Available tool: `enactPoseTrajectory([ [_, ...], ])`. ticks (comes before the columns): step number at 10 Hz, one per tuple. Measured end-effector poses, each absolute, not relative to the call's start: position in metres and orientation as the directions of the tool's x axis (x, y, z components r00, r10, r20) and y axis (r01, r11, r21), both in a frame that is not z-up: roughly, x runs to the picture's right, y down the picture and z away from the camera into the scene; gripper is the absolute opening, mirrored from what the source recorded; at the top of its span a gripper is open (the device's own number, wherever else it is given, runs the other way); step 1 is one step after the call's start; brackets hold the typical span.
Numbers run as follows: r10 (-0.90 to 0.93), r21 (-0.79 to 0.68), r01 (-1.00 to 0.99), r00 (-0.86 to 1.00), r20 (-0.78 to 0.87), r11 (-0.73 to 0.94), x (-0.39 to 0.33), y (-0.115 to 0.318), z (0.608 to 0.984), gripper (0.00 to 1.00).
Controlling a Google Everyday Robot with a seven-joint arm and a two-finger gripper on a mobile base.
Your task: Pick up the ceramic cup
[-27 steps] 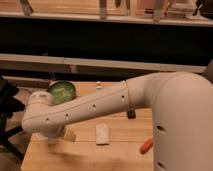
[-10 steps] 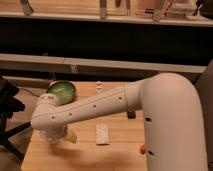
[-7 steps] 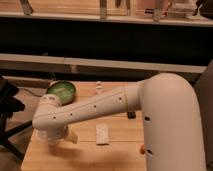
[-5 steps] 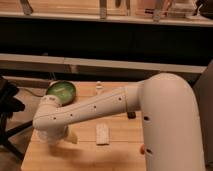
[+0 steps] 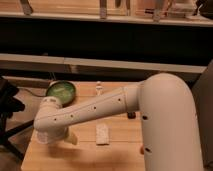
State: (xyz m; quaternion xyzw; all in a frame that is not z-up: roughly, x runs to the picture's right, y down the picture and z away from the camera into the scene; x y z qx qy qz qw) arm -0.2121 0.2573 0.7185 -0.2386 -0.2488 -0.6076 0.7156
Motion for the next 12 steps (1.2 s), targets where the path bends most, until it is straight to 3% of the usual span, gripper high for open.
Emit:
enactPoseTrajectory([
  [3, -0.749, -0.038, 0.988, 0.139, 0.647, 0.151, -0.212, 0.257, 0.717, 0.48],
  [4, -0.748, -0.038, 0.988, 0.136, 0.65, 0.147, -0.212, 0.258, 0.718, 0.43],
  [6, -0.748, -0.039, 0.989, 0.133, 0.651, 0.141, -0.21, 0.262, 0.721, 0.43],
  [10, -0.747, -0.039, 0.988, 0.139, 0.65, 0.15, -0.204, 0.253, 0.716, 0.05],
  [12, -0.745, -0.04, 0.988, 0.137, 0.653, 0.147, -0.2, 0.25, 0.713, 0.0],
])
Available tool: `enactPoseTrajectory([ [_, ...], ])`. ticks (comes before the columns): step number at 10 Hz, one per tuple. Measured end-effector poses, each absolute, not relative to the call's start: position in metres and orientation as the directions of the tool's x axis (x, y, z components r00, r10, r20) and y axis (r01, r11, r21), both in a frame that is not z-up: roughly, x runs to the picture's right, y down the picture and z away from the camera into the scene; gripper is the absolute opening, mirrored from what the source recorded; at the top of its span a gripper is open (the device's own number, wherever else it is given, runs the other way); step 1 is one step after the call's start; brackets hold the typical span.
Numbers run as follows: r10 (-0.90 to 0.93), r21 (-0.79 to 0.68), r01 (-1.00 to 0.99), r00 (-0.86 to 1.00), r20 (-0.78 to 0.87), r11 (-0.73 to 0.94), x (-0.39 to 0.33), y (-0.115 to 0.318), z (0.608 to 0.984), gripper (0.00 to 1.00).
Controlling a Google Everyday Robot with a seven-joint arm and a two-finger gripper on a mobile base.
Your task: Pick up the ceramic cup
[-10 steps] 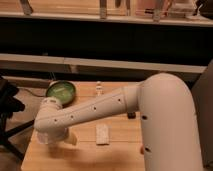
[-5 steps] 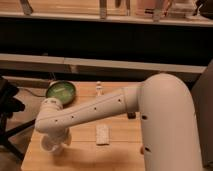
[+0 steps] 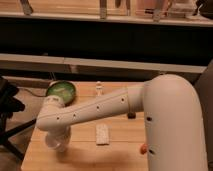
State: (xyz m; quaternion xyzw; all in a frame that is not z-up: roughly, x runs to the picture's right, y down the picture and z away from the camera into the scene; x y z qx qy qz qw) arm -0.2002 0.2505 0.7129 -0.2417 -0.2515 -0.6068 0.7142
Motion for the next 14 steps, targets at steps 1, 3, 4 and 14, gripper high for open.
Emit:
enactPoseTrajectory([
  [1, -0.745, -0.042, 0.988, 0.138, 0.652, 0.147, -0.196, 0.247, 0.711, 0.0],
  [3, -0.745, -0.043, 0.988, 0.142, 0.652, 0.151, -0.187, 0.234, 0.702, 0.0],
  [4, -0.745, -0.043, 0.988, 0.142, 0.652, 0.151, -0.186, 0.231, 0.7, 0.0],
  [14, -0.746, -0.042, 0.989, 0.136, 0.652, 0.143, -0.166, 0.208, 0.685, 0.0],
])
